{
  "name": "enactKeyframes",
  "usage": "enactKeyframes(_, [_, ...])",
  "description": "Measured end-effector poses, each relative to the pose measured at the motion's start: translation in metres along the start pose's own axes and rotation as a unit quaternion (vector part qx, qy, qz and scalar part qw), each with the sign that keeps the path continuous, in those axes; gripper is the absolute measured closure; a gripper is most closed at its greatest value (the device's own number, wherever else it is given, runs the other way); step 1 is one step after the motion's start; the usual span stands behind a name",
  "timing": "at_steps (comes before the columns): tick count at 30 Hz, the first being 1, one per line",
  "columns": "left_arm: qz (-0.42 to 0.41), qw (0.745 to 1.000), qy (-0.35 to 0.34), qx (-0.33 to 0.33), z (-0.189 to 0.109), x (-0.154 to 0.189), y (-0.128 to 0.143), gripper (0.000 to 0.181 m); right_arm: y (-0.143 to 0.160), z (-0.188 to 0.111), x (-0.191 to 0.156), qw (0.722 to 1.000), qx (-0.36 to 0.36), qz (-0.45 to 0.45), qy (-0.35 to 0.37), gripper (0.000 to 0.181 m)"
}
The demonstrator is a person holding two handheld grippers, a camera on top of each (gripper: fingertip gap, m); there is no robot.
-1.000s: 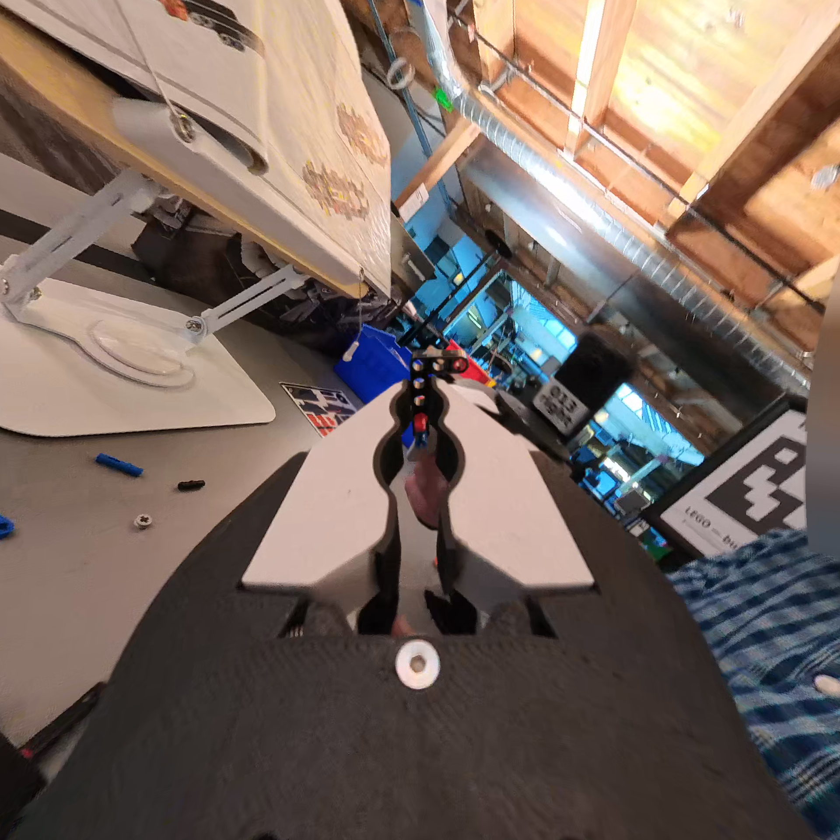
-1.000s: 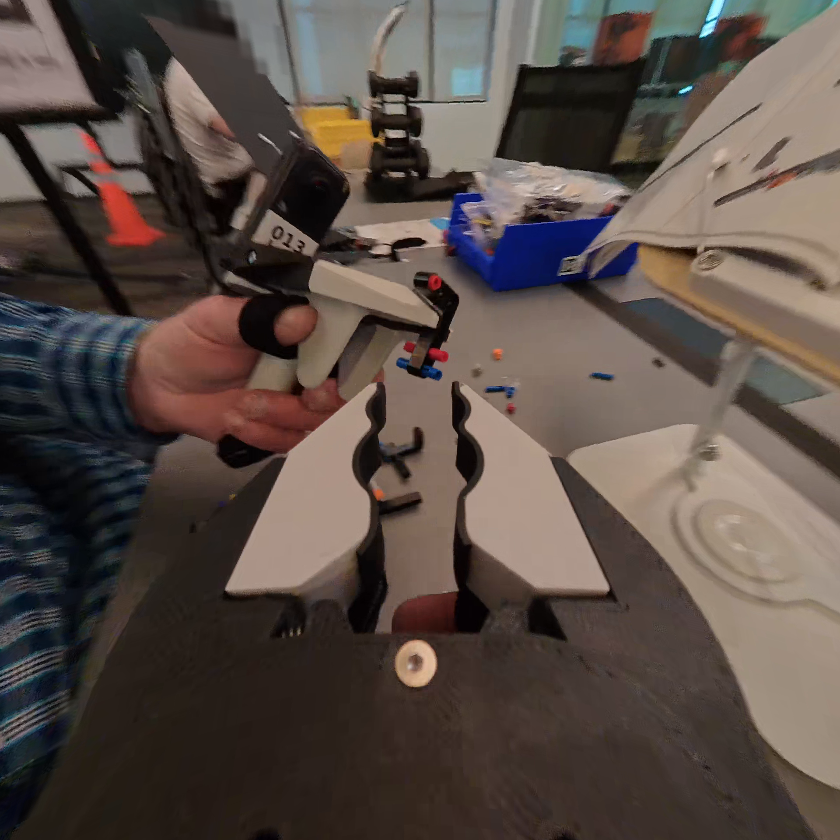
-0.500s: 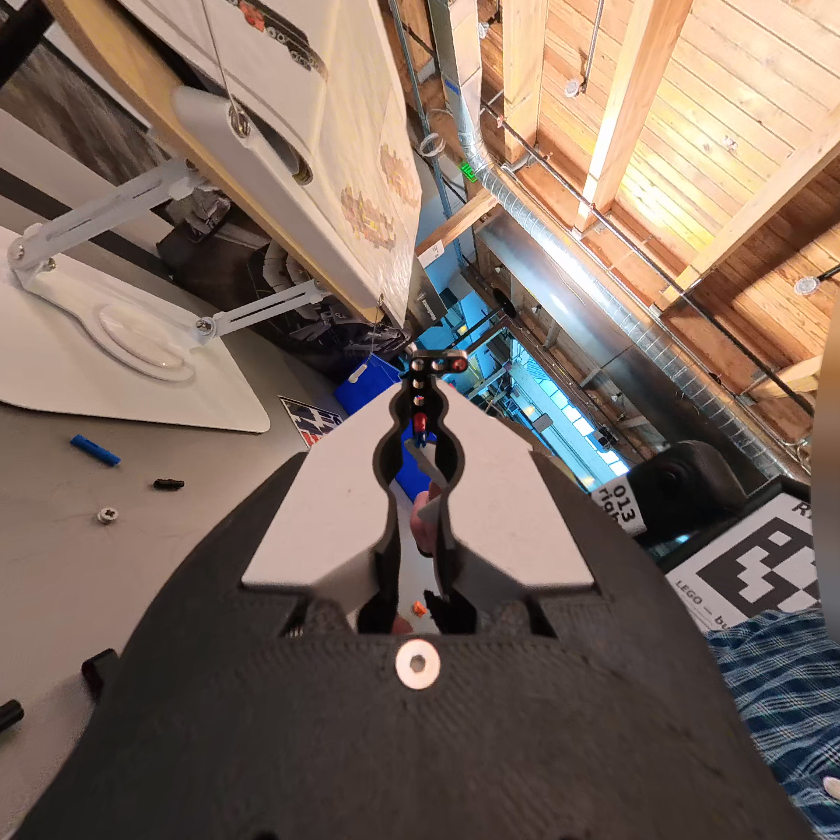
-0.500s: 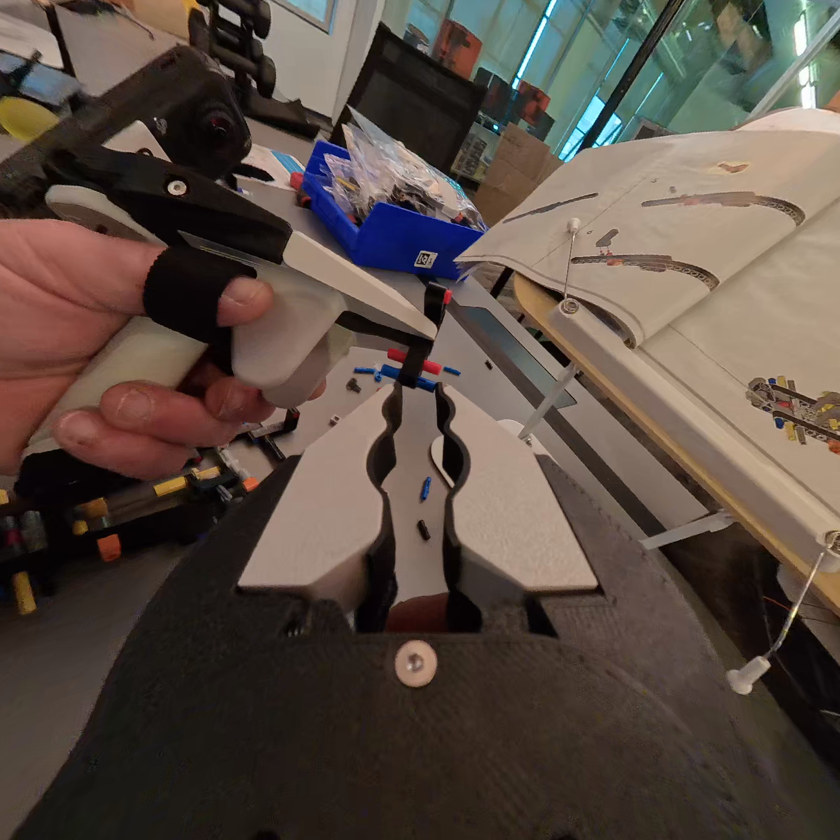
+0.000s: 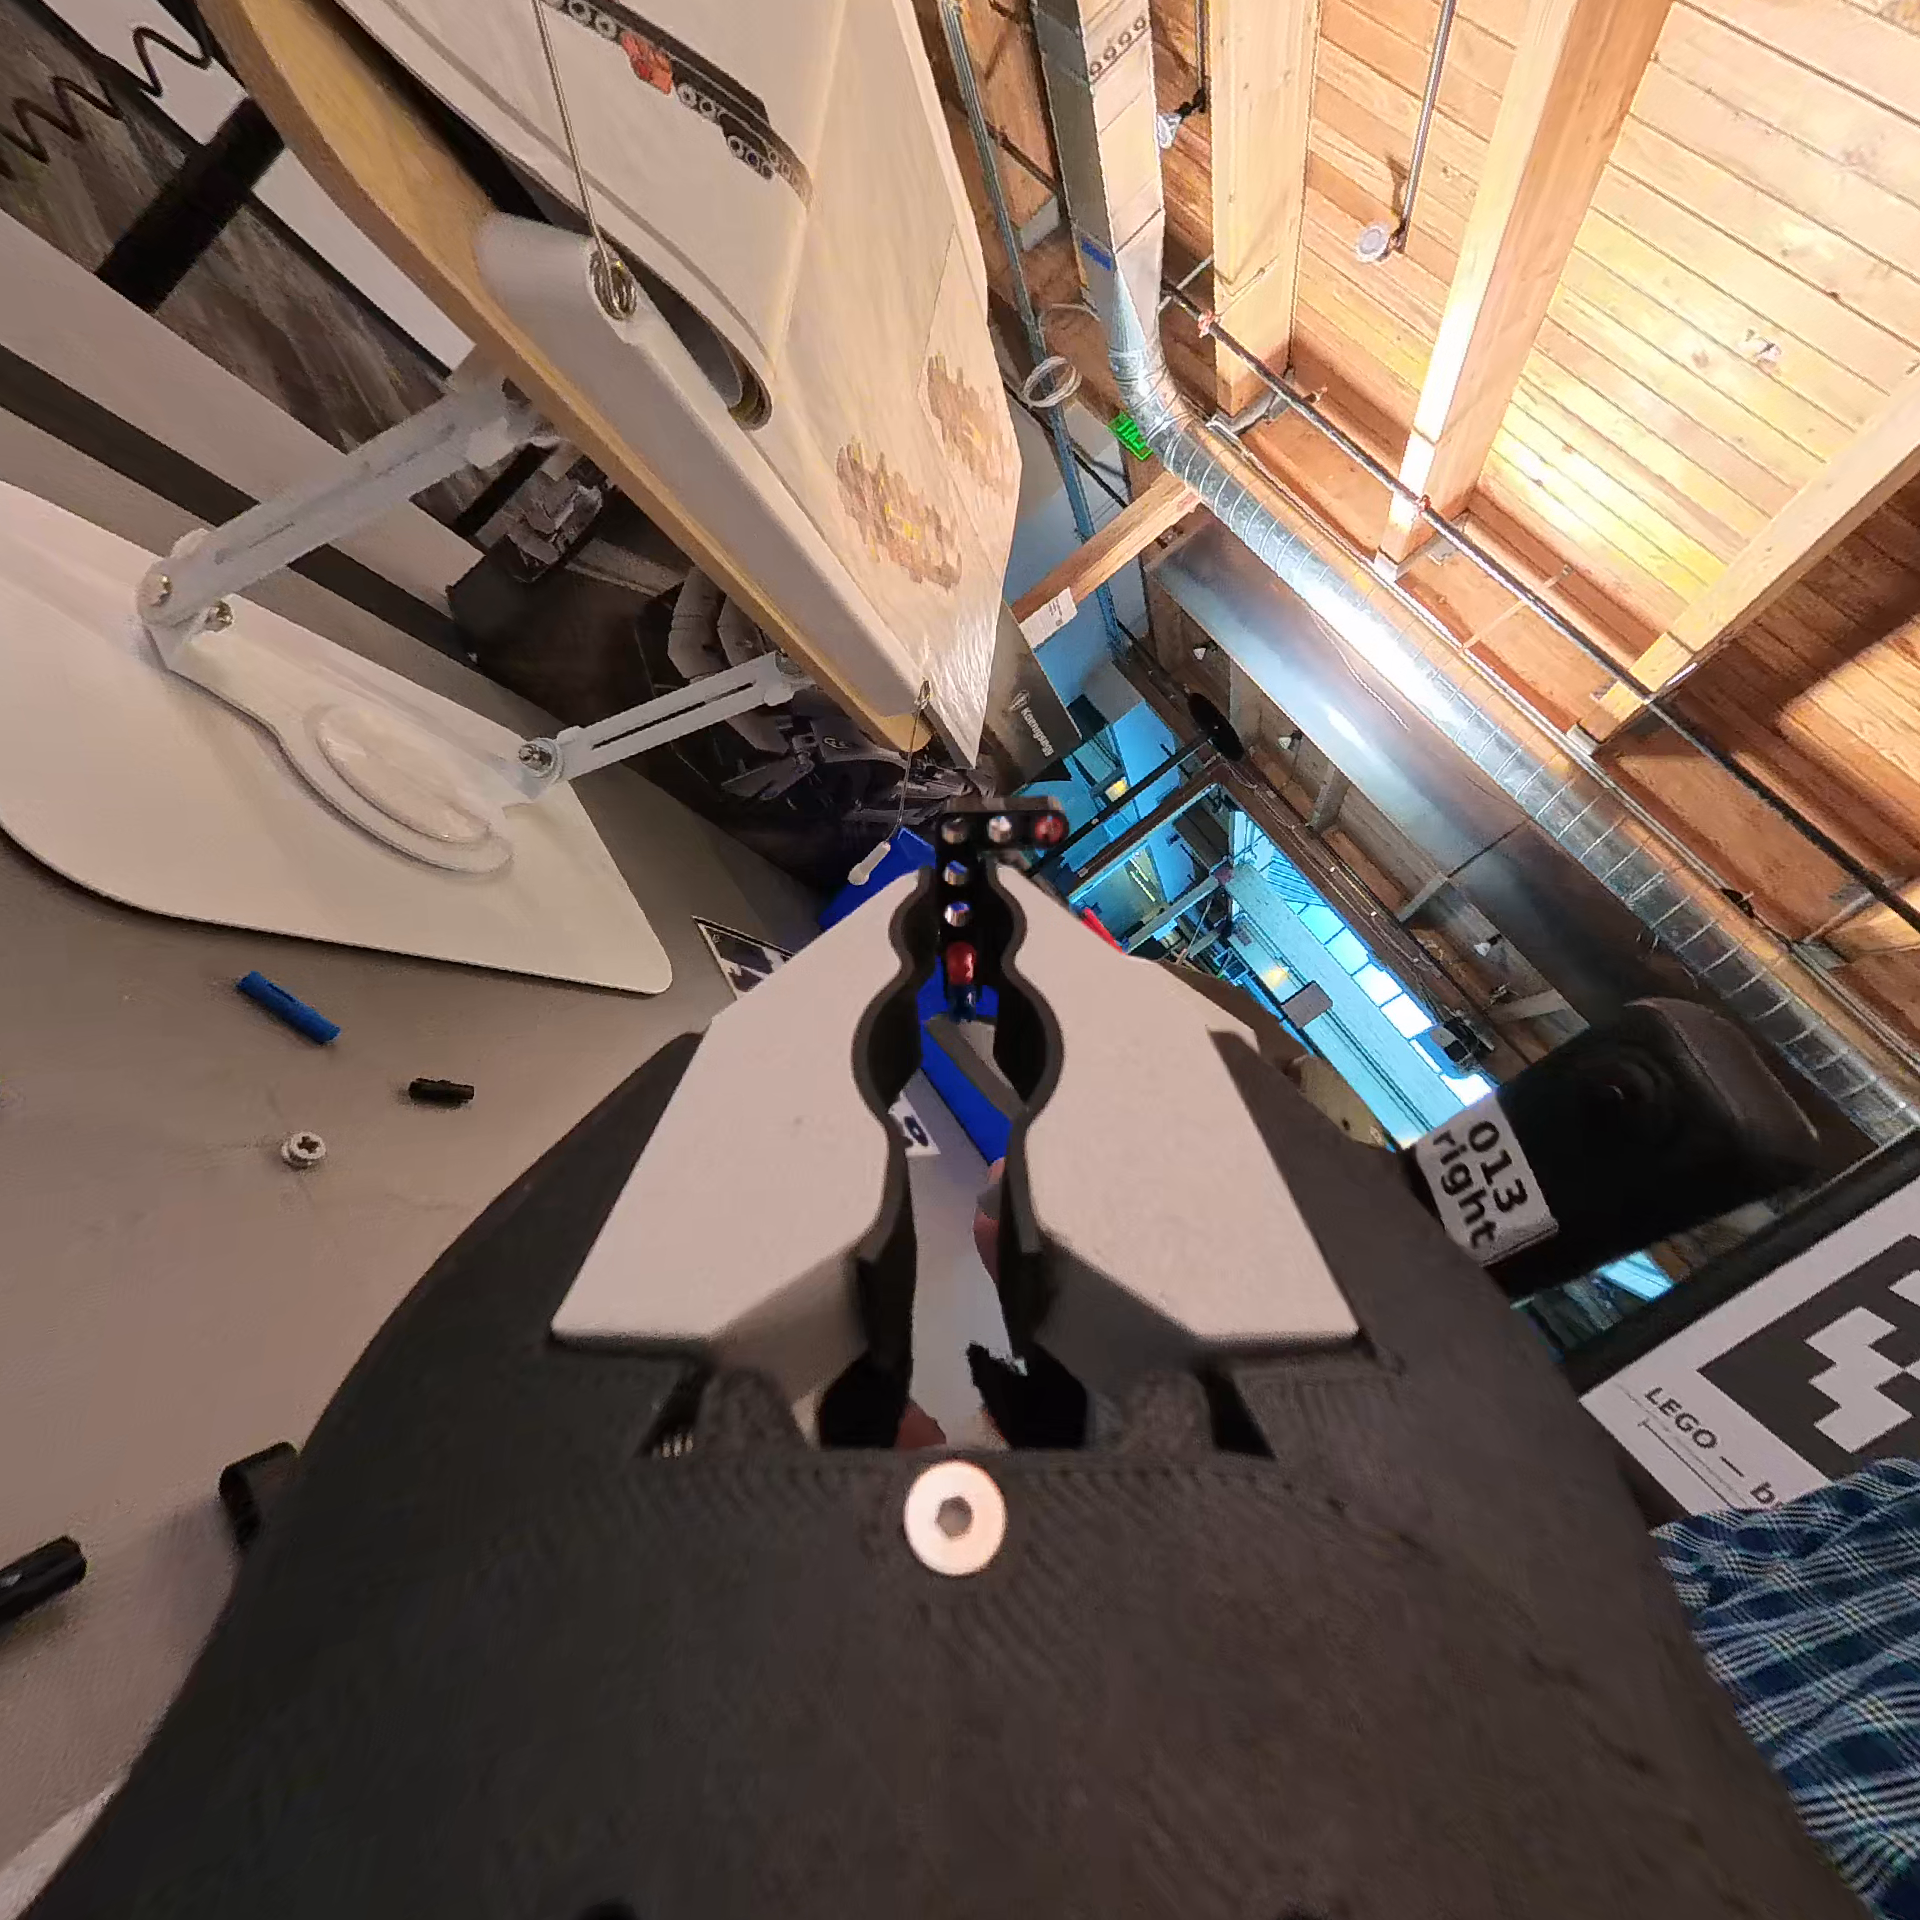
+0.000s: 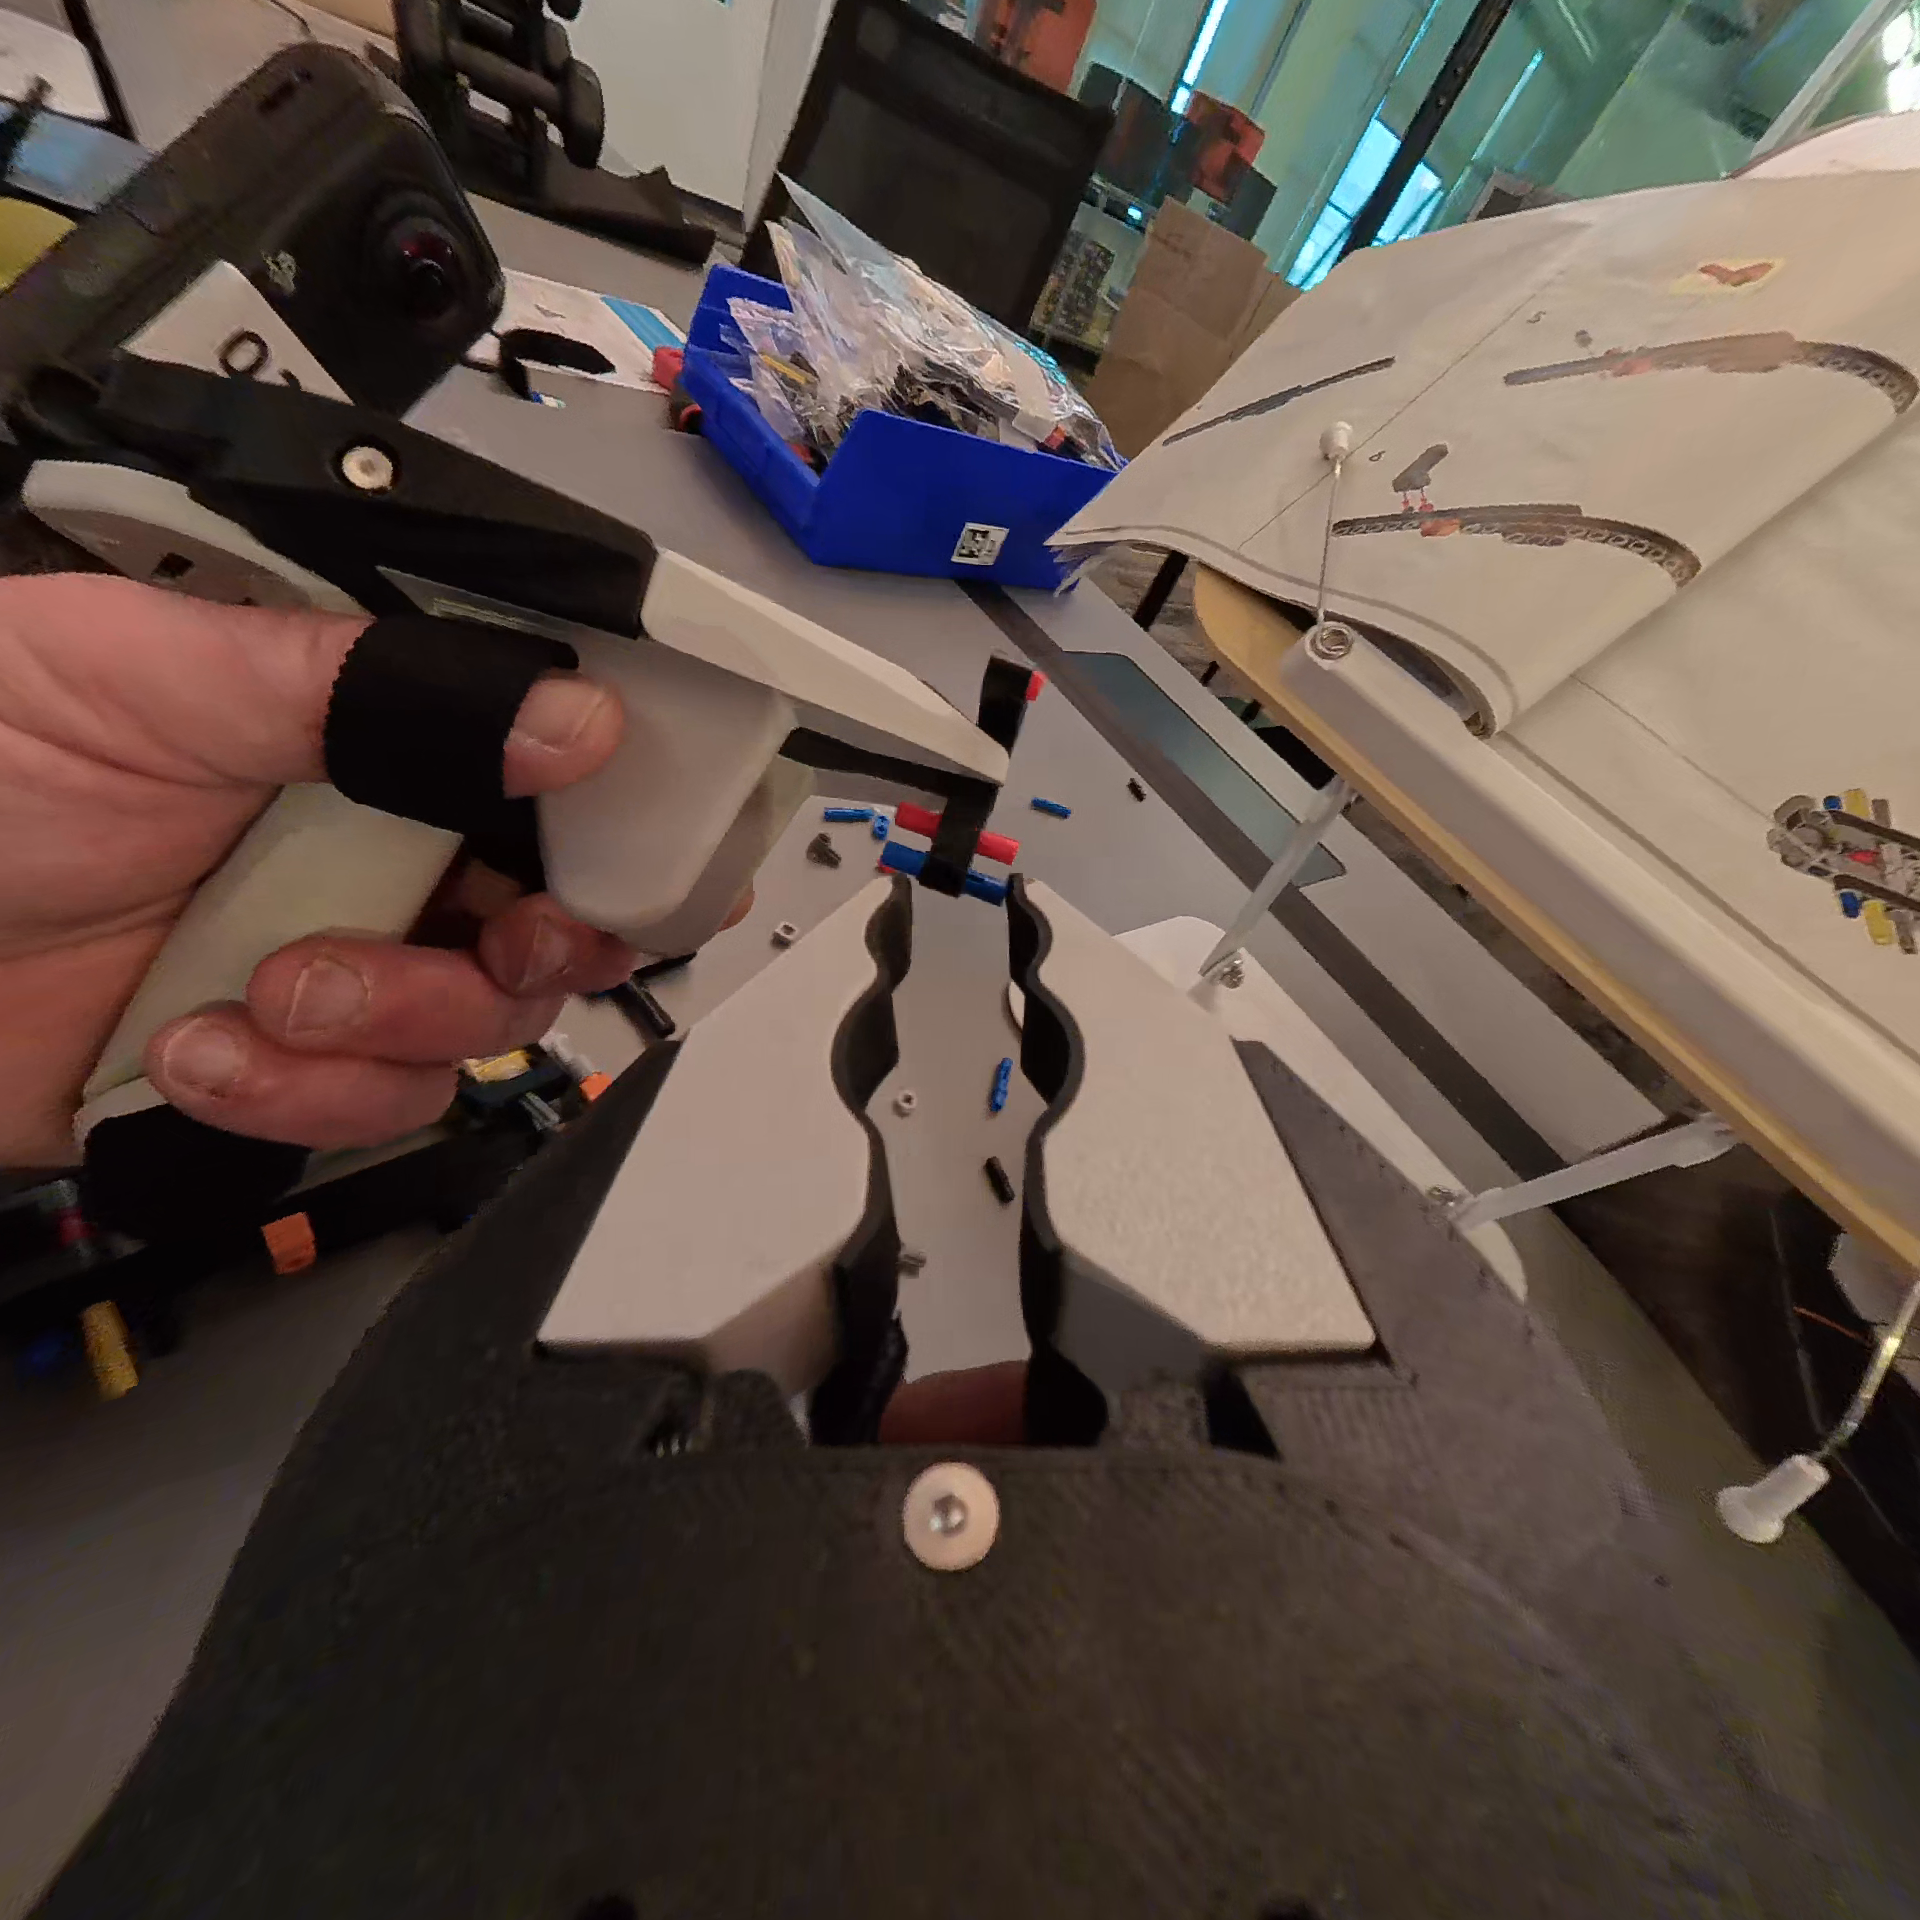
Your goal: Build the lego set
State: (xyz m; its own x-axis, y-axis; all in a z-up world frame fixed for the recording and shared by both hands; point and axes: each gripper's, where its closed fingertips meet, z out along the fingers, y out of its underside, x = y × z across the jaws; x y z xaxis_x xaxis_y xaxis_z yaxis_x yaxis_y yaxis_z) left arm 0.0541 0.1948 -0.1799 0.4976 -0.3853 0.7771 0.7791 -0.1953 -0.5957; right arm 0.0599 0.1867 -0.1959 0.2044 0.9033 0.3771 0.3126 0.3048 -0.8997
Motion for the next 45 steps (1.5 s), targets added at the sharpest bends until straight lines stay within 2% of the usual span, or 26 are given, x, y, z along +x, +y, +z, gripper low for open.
enactKeyframes(12, [0.046,0.999,-0.008,-0.004,0.002,0.004,0.001,0.176,-0.002,-0.007,0.001,0.992,0.019,0.106,-0.059,0.168])
enactKeyframes(23, [0.053,0.998,-0.028,-0.020,0.000,-0.006,0.015,0.176,0.011,-0.006,-0.004,0.992,-0.007,0.111,-0.065,0.168])
enactKeyframes(33, [0.008,0.999,-0.029,-0.036,0.002,-0.014,0.032,0.175,0.028,-0.012,-0.008,0.984,-0.006,0.149,-0.095,0.169])
enactKeyframes(38, [-0.003,0.999,-0.016,-0.048,0.009,-0.005,0.034,0.176,0.024,-0.021,-0.004,0.979,0.020,0.175,-0.104,0.173])
enactKeyframes(45, [-0.001,0.999,-0.010,-0.049,0.016,0.003,0.030,0.175,0.016,-0.024,0.003,0.981,0.034,0.167,-0.091,0.174])
